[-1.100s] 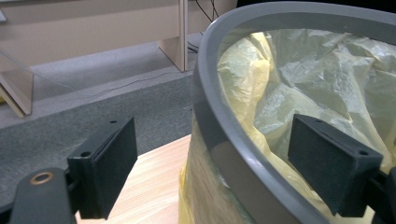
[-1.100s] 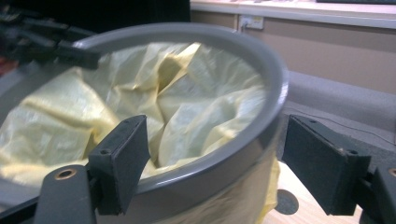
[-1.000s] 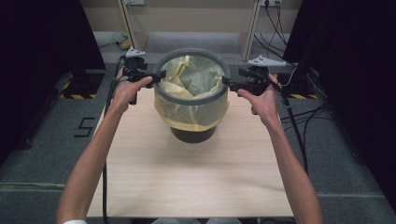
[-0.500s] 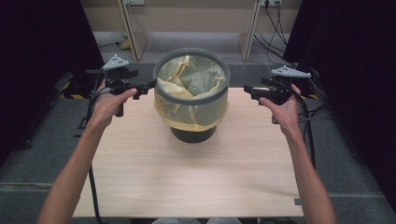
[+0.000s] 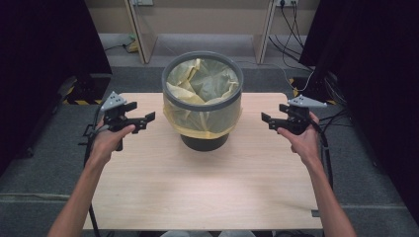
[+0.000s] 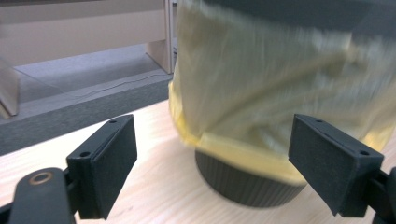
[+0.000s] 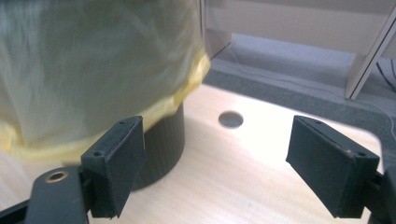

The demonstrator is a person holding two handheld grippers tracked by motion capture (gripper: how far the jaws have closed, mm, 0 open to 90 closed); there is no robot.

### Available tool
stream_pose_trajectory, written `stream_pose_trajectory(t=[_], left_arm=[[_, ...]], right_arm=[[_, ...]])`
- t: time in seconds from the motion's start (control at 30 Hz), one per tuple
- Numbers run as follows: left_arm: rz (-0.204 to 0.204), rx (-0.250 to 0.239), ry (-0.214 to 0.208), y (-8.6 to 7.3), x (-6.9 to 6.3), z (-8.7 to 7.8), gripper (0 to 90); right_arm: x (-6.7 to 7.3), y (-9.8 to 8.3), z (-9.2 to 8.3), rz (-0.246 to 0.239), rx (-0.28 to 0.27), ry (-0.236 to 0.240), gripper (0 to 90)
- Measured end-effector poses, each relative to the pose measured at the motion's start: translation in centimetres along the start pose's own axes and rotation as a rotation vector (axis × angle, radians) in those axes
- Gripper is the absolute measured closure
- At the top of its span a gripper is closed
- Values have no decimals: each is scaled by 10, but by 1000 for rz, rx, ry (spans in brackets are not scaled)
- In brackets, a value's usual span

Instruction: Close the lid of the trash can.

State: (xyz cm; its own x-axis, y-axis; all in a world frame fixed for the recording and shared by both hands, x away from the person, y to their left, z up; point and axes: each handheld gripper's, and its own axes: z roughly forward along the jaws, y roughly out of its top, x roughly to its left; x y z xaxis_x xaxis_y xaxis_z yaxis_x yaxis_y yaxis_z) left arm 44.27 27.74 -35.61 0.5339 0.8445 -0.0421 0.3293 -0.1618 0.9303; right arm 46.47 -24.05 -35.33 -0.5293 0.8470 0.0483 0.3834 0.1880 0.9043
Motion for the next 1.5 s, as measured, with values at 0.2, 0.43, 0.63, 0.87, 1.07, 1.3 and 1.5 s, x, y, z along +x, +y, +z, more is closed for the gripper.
stream_pose_trajectory(t=[0.2, 0.43, 0.63, 0.87, 1.07, 1.3, 1.5], left_arm=[[20, 15, 3, -36, -6, -1, 149], [20, 61, -20, -67, -12, 1, 149], [29, 98, -37, -88, -15, 5, 149], [35, 141, -39, -110, -22, 13, 149], [51, 183, -63, -125, -28, 19, 149], [60, 250, -72, -148, -33, 22, 149], [54, 279, -78, -163, -35, 23, 150]], right_arm=[[5, -31, 2, 7, 36, 9, 195], [4, -58, 3, 19, 64, 6, 195], [6, -76, 3, 19, 90, 5, 194], [16, -99, 7, 9, 121, 19, 194], [22, -117, 8, 7, 142, 29, 194], [24, -139, 6, 25, 169, 31, 195], [28, -155, 3, 10, 194, 17, 195]])
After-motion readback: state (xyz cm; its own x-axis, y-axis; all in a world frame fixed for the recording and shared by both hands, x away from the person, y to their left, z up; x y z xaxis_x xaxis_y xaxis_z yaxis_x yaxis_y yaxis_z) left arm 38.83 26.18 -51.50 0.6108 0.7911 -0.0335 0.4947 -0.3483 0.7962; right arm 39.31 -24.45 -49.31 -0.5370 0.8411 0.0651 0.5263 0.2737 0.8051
